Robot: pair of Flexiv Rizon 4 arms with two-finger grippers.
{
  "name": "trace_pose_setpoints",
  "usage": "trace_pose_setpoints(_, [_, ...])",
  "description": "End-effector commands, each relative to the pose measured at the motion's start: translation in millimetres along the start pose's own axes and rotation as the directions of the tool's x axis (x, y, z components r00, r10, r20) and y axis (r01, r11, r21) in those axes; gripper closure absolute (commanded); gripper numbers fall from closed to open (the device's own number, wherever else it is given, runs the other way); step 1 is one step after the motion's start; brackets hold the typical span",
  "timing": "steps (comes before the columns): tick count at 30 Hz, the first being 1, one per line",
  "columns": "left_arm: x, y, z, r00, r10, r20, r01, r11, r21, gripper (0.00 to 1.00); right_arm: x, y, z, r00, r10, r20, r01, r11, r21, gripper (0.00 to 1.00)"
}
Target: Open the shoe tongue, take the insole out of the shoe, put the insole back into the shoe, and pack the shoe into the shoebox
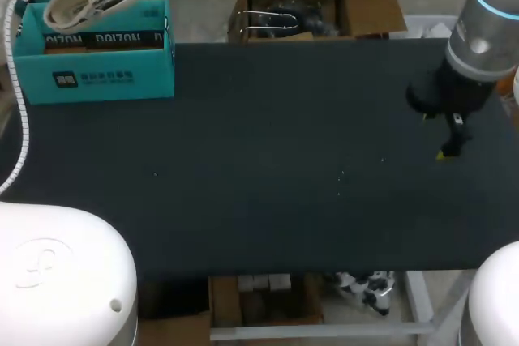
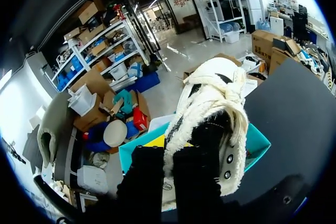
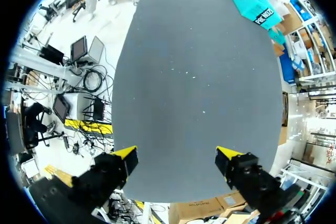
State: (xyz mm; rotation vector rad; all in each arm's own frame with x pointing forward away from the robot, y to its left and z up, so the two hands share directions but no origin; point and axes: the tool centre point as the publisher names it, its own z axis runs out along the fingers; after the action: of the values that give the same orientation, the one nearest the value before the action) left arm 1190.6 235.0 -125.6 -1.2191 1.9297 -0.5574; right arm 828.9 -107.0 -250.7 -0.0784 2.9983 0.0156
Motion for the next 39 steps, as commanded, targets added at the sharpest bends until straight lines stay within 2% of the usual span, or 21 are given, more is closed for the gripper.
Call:
trace_pose_setpoints(1, [-6.5,21.6,33.5,1.000,0.007,-0.020,-0.007,1.000,-0.004,1.00,-0.4,0.2,0.0,1.000,0.000,-0.001,0.000,1.000,0.002,0.00])
trace_pose_setpoints(6, [-6.7,56.3,42.5,0.997,0.060,-0.043,-0.061,0.998,-0.021,1.00,-0.4,0.2,0.0,1.000,0.000,-0.001,0.000,1.000,0.002,0.00])
trace_pose_setpoints(11, [-8.9,77.7,49.5,0.994,0.102,-0.048,-0.104,0.994,-0.044,1.00,-0.4,0.2,0.0,1.000,0.000,-0.001,0.000,1.000,0.002,0.00])
trace_pose_setpoints(15, [-9.1,86.8,61.8,0.991,0.117,-0.069,-0.123,0.989,-0.081,1.00,-0.4,0.2,0.0,1.000,0.000,-0.001,0.000,1.000,0.002,0.00])
trace_pose_setpoints(21, [-5.7,99.2,76.2,0.979,0.149,-0.143,-0.169,0.976,-0.141,1.00,-0.4,0.2,0.0,1.000,0.000,-0.001,0.000,1.000,0.002,0.00])
trace_pose_setpoints(27, [2.5,104.3,107.7,0.975,0.145,-0.168,-0.180,0.959,-0.221,1.00,-0.4,0.2,0.0,1.000,0.000,-0.001,0.000,1.000,0.002,0.00])
trace_pose_setpoints(35, [10.6,116.1,125.9,0.952,0.148,-0.268,-0.233,0.917,-0.323,1.00,-0.4,0.2,0.0,1.000,0.000,-0.001,0.000,1.000,0.002,0.00])
trace_pose_setpoints(39, [13.6,118.5,133.8,0.954,0.147,-0.260,-0.235,0.906,-0.352,1.00,-0.4,0.2,0.0,1.000,0.000,-0.001,0.000,1.000,0.002,0.00])
